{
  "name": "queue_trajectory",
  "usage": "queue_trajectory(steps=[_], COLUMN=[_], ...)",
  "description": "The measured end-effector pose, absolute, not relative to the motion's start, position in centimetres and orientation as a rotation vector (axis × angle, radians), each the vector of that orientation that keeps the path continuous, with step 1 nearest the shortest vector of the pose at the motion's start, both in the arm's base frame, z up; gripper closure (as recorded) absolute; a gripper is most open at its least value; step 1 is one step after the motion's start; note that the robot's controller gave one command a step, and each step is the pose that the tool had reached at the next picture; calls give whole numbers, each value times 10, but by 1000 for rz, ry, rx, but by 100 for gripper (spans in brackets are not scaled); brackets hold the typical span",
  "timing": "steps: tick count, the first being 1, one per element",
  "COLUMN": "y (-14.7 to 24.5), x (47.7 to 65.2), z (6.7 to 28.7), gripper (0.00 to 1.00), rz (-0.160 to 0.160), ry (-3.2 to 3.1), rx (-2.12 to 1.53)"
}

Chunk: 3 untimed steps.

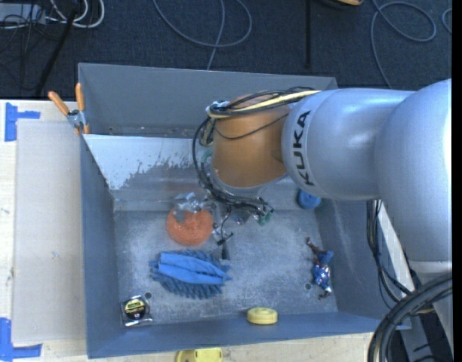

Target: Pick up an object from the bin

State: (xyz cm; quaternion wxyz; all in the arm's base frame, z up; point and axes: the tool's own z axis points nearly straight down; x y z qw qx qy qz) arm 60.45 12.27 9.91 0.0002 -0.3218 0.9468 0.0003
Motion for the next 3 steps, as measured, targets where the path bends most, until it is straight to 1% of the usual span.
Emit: queue_trajectory(steps=[1,2,3], y=[124,136,136], x=[607,621,621], z=[78,73,73], gripper=[0,100,100], rz=[0,1,1], ry=[2775,2741,2742], rx=[-1465,-1520,-1519])
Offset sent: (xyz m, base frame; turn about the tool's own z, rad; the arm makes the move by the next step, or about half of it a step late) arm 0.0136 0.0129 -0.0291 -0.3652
